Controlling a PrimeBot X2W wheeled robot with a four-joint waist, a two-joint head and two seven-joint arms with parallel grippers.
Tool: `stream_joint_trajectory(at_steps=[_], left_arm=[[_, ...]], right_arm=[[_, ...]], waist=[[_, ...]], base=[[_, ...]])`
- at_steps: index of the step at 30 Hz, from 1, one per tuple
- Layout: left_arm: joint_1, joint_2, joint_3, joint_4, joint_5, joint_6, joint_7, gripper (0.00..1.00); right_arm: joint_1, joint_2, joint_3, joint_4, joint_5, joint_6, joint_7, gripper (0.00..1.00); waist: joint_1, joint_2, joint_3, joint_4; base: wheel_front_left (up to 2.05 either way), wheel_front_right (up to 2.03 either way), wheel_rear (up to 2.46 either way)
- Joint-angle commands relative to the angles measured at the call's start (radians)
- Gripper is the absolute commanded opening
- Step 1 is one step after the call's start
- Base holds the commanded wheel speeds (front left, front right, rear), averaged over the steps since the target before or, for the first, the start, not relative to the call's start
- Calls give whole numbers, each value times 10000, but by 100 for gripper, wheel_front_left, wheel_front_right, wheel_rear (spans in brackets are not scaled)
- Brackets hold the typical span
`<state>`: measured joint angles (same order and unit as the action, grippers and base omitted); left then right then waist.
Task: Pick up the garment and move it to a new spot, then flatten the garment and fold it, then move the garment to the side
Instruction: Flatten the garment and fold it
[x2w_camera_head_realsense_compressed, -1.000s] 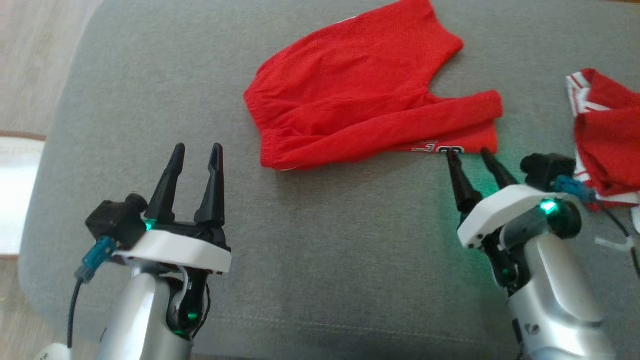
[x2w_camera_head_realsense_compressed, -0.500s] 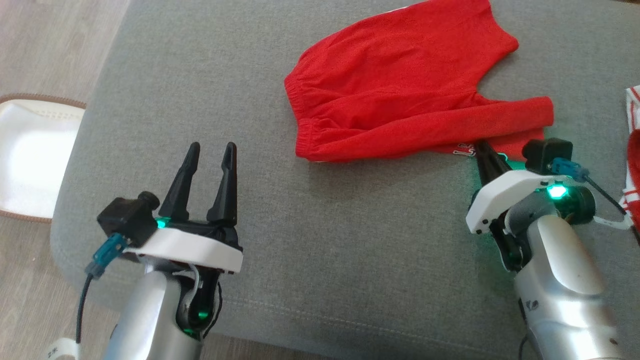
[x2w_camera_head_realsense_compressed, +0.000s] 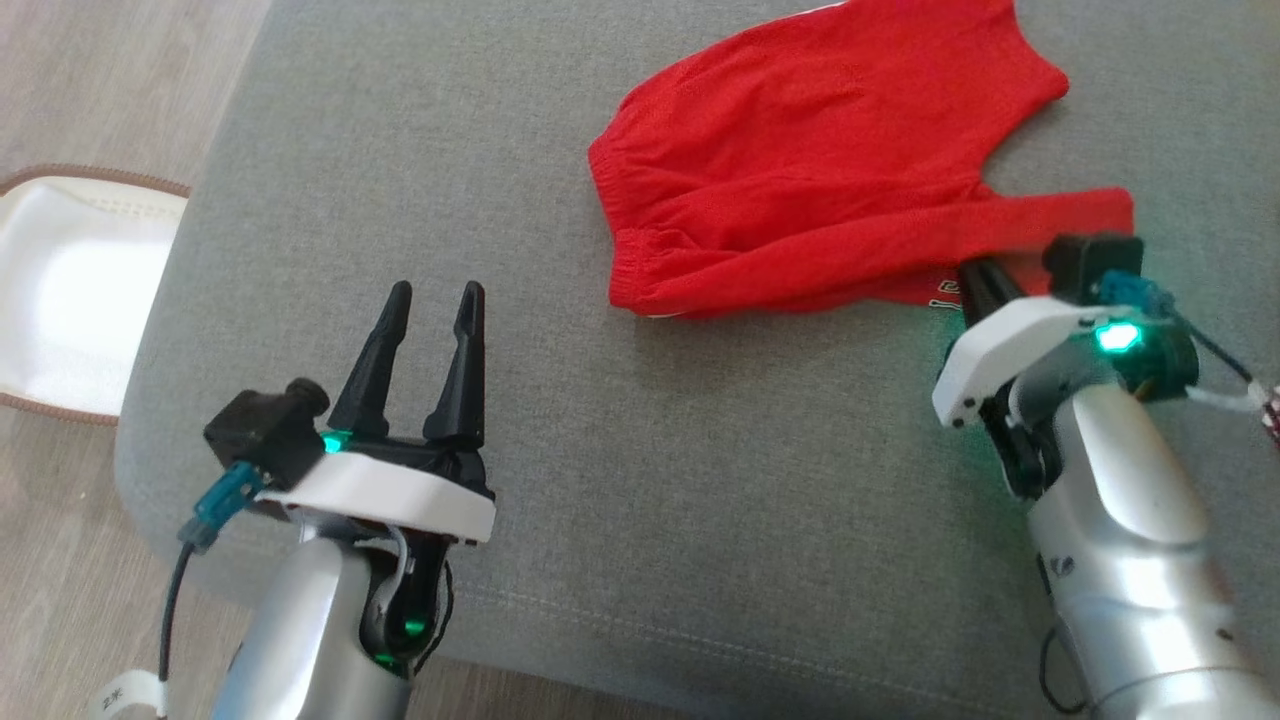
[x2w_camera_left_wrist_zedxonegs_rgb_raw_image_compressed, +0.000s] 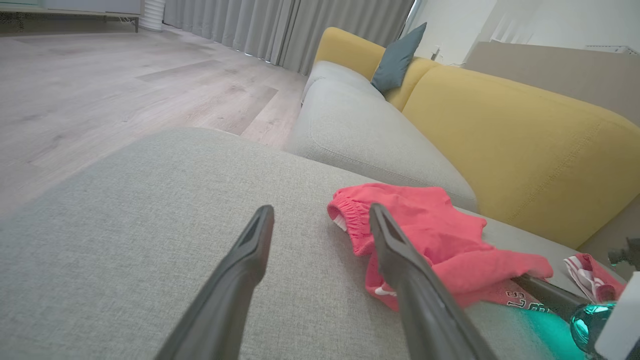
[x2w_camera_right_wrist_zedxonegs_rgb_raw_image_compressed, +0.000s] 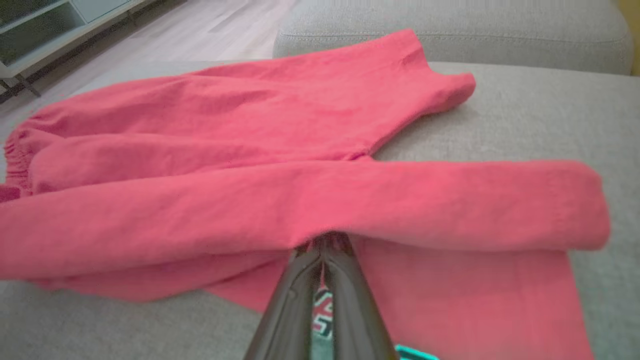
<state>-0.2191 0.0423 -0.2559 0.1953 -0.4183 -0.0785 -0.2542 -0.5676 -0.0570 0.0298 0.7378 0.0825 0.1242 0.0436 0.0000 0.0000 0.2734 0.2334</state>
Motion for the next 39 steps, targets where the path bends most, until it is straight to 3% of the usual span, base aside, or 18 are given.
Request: stream_joint_trajectory(at_steps=[1,16,27,33,39], left_arm=[[-369,80,243,-332,-124,74,-76,100],[-538,80,-11,-321,-458,123,-76,100],[-725,80,-118,-268,-601,139,-76,100],[-689,80,95,-223,-412,161,-76,100],[-607,80,283,-251,-146,92,-76,100]], right_arm=[[-435,63,233,-303,-85,65,-121,0],[-1944,-384,249,10,-498,65,442,0],[-3070,-830,56,1892,-906,65,729,0],[-3266,-600,-6,2440,-795,65,104,0],[-3006,-258,213,2304,-385,65,-1033,0]], waist=[[0,0,20,46],[0,0,373,572],[0,0,655,932],[0,0,395,579],[0,0,-261,-307]], base=[[0,0,0],[0,0,0],[0,0,0],[0,0,0],[0,0,0]])
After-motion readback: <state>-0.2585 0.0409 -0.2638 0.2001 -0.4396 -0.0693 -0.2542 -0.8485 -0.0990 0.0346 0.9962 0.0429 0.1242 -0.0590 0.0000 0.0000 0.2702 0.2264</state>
